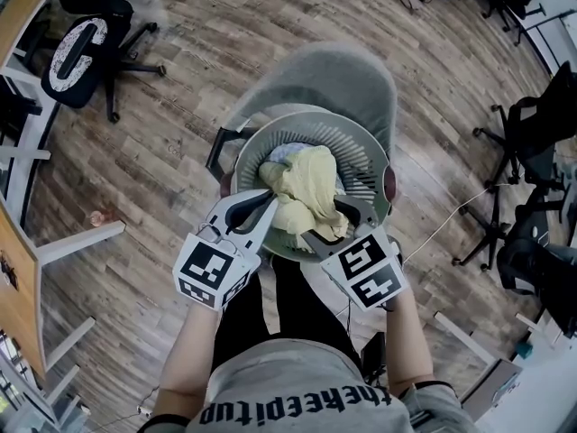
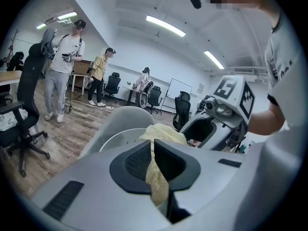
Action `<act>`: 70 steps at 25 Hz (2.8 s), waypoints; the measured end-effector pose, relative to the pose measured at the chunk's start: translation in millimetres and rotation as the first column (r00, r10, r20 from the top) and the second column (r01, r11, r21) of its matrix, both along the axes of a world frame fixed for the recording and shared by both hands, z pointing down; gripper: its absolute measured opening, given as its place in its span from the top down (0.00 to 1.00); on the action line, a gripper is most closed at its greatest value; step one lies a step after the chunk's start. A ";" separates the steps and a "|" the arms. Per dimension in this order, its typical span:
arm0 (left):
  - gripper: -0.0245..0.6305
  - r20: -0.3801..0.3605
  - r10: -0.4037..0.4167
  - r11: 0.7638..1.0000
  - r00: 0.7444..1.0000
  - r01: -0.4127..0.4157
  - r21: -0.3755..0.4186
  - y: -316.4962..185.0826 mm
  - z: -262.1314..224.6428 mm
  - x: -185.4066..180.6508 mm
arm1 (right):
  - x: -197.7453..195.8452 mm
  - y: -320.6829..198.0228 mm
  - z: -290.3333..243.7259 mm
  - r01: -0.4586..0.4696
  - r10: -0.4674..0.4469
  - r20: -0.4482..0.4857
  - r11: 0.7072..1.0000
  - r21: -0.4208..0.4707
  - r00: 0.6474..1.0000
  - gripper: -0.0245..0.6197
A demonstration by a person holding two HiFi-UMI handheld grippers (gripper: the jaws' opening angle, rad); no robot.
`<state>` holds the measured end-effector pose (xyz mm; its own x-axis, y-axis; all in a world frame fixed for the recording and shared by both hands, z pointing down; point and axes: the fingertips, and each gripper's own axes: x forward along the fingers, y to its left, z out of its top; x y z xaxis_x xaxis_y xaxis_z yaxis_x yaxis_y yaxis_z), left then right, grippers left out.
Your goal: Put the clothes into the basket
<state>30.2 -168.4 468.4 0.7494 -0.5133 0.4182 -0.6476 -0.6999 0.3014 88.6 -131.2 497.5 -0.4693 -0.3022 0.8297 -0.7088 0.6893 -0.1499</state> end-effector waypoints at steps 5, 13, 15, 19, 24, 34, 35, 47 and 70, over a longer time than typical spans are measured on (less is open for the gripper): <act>0.94 0.002 -0.003 1.000 1.000 0.003 0.006 1.8 -2.8 -2.4 | 24.0 3.8 19.2 0.058 -0.056 -0.218 0.998 0.005 0.974 0.54; 0.94 -0.012 0.008 1.000 1.000 -0.007 0.029 2.6 -11.6 -4.6 | 6.6 -3.8 -19.5 -0.075 0.074 0.077 0.997 0.003 0.994 0.59; 0.93 -0.017 0.015 0.999 1.000 -0.014 0.033 3.3 -13.6 -5.0 | 2.8 -9.6 -29.7 -0.116 0.112 0.151 0.993 0.019 0.982 0.63; 0.94 -0.031 0.039 0.998 0.999 -0.038 0.045 5.7 -19.0 -5.6 | -3.4 -17.8 -44.8 -0.208 0.183 0.247 0.975 0.076 0.951 0.82; 0.94 -0.042 0.083 0.995 0.996 -0.081 0.062 10.2 -27.8 -7.1 | -13.8 -15.2 -61.4 -0.277 0.226 0.332 0.954 0.114 0.916 0.94; 0.94 -0.085 0.203 0.975 0.975 -0.193 0.114 26.1 -57.9 1.3 | -21.5 -3.6 -92.1 -0.407 0.279 0.428 0.881 0.243 0.860 0.95; 0.94 -0.093 0.216 0.972 0.972 -0.205 0.118 28.4 -61.7 2.7 | -21.1 -2.0 -96.5 -0.421 0.282 0.432 0.866 0.269 0.857 0.95; 0.94 -0.165 0.362 0.922 0.918 -0.327 0.207 57.7 -112.9 14.8 | -15.2 27.9 -141.1 -0.580 0.375 0.490 0.721 0.379 0.787 0.95; 0.94 -0.208 0.490 0.848 0.846 -0.407 0.339 104.5 -171.6 2.3 | -31.5 83.8 -199.1 -0.641 0.386 0.524 0.584 0.498 0.759 0.95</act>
<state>32.5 -63.8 296.7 0.9868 -0.1526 0.0533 -0.1597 -0.9718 0.1737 57.1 -47.5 298.4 -0.2570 -0.9501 0.1770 -0.9628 0.2358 -0.1322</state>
